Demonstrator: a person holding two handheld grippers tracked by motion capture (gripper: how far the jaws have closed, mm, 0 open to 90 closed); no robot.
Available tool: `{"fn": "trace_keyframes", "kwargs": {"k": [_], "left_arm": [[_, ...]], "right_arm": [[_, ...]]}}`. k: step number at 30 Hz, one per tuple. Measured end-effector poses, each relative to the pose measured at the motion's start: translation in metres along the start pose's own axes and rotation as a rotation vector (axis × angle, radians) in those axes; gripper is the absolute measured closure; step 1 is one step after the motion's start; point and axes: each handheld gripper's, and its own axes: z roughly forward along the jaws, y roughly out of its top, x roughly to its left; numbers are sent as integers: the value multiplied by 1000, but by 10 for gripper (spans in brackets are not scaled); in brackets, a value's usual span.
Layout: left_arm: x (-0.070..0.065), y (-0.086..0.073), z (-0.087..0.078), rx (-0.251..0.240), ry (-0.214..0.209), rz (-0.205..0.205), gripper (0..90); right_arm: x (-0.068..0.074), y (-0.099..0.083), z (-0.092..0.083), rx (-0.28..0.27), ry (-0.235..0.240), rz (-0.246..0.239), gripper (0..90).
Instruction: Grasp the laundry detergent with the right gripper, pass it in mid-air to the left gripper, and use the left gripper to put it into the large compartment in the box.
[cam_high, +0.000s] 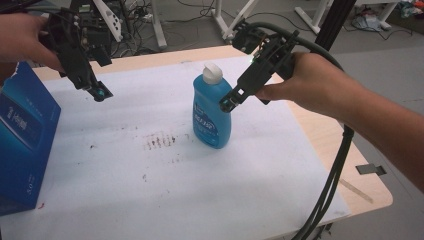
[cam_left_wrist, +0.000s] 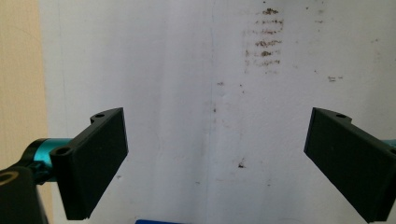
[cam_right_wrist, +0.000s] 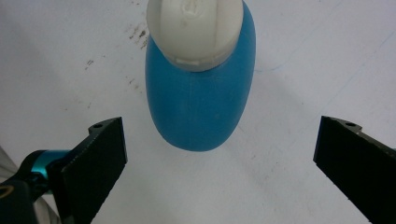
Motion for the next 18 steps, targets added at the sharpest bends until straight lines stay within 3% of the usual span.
{"fn": "trace_keyframes", "kwargs": {"k": [18], "left_arm": [[0, 1, 2, 4, -5, 6, 62]], "right_arm": [[8, -24, 14, -122, 6, 10, 20]]}}
